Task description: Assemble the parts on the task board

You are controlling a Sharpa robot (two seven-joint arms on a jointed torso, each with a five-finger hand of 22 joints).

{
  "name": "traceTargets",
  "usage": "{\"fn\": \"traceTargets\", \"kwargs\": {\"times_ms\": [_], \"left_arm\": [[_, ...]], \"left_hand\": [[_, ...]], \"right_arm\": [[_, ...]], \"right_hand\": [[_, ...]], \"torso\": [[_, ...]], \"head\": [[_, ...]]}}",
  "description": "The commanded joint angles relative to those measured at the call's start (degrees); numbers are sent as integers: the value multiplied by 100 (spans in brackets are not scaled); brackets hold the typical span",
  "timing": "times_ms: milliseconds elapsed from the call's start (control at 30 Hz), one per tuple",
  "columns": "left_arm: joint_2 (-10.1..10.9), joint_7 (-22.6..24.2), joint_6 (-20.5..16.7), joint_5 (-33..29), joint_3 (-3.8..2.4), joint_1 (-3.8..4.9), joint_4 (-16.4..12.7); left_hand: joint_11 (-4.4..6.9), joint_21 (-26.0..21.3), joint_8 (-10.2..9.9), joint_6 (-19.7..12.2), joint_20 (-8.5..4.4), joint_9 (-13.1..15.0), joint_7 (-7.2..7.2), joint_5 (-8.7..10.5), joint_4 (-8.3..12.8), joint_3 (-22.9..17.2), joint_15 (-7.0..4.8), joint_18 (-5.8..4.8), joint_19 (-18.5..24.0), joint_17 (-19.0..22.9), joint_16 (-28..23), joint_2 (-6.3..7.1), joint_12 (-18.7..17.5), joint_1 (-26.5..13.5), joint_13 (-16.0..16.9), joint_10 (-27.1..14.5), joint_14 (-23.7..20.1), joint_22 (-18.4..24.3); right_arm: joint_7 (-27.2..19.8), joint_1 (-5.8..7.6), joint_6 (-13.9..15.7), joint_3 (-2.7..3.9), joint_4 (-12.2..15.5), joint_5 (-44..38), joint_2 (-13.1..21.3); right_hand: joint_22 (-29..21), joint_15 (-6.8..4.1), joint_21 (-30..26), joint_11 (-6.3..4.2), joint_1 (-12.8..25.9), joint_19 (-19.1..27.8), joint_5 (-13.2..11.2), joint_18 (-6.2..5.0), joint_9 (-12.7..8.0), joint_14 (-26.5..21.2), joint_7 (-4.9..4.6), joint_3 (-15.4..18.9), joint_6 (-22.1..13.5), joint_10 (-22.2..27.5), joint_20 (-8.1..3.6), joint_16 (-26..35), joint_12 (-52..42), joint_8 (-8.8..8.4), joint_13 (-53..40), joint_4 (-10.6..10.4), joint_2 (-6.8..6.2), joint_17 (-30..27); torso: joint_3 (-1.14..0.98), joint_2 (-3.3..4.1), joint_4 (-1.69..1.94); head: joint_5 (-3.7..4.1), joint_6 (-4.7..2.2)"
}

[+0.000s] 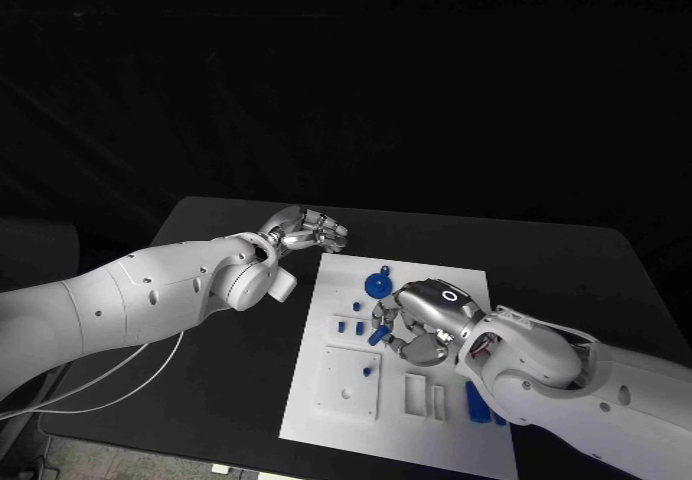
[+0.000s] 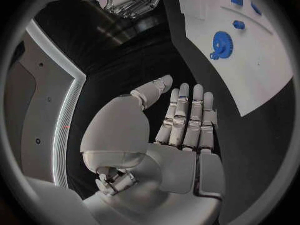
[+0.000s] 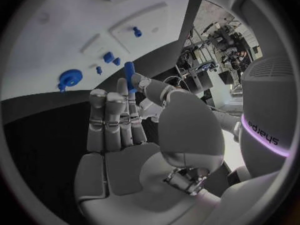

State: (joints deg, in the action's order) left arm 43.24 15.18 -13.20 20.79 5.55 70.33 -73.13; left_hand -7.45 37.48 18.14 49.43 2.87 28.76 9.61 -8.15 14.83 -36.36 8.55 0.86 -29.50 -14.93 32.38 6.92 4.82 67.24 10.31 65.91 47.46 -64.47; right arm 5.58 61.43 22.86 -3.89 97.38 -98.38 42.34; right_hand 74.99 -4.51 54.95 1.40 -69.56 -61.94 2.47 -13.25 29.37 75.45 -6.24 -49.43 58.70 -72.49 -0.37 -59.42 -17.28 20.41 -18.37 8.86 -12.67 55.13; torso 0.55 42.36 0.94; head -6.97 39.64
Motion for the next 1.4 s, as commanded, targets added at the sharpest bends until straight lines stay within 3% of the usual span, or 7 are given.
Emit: {"fn": "traceTargets", "kwargs": {"times_ms": [33, 133, 400, 833, 1400], "left_arm": [[-10, 76, 47, -7, -3, 2, -4], [-30, 79, 47, -7, -4, 3, 13], [-51, 78, 52, -7, -4, 3, 2], [-47, 74, 59, -7, -4, 3, 4], [-34, 67, 68, -7, -4, 3, 8]], "left_hand": [[-32, -22, 24, -39, 8, -7, -14, -14, -10, 9, 18, 114, -52, -9, -28, -9, -18, 26, -6, 9, 29, -8], [-32, -23, 24, -39, 8, -7, -14, -14, -9, 9, 18, 115, -52, -11, -29, -8, -18, 27, -6, 9, 29, -8], [-32, -26, 24, -40, 8, -8, -13, -15, -7, 9, 18, 116, -54, -14, -32, -7, -18, 29, -8, 9, 30, -8], [-32, -29, 25, -40, 9, -8, -13, -14, -5, 10, 18, 117, -56, -20, -37, -6, -17, 29, -11, 9, 31, -9], [-32, -33, 26, -41, 10, -9, -13, -13, -6, 13, 19, 118, -60, -27, -43, -7, -16, 27, -14, 9, 33, -10]], "right_arm": [[-109, -51, -136, -79, -13, -215, -163], [-101, -137, -284, -125, -58, -217, -301], [-56, -368, -425, -141, -183, -445, -536], [31, -470, -519, -279, -300, -630, -747], [211, -488, -572, -302, -332, -888, -741]], "right_hand": [[101, -48, 21, -4, -25, -17, 33, -175, 9, -16, -2, -31, 44, -31, -11, -25, -24, 21, -8, 0, -5, 6], [101, -48, 21, -4, -25, -16, 33, -175, 9, -17, -1, -32, 45, -31, -11, -25, -25, 21, -10, 1, -5, 7], [100, -49, 20, -4, -27, -15, 33, -175, 11, -19, -1, -40, 44, -28, -12, -24, -27, 20, -18, 7, 2, 7], [100, -49, 20, -5, -27, -14, 32, -175, 13, -19, -1, -45, 45, -25, -14, -24, -30, 19, -27, 15, 5, 8], [100, -49, 21, -5, -25, -14, 32, -175, 16, -19, 0, -49, 46, -23, -15, -25, -34, 19, -37, 26, 7, 10]], "torso": [[2, 0, 3], [4, -1, 3], [0, -1, 6], [-7, 2, -1], [-3, 1, 1]], "head": [[-21, -1], [-28, 5], [-80, 24], [-140, 76], [-160, 123]]}}
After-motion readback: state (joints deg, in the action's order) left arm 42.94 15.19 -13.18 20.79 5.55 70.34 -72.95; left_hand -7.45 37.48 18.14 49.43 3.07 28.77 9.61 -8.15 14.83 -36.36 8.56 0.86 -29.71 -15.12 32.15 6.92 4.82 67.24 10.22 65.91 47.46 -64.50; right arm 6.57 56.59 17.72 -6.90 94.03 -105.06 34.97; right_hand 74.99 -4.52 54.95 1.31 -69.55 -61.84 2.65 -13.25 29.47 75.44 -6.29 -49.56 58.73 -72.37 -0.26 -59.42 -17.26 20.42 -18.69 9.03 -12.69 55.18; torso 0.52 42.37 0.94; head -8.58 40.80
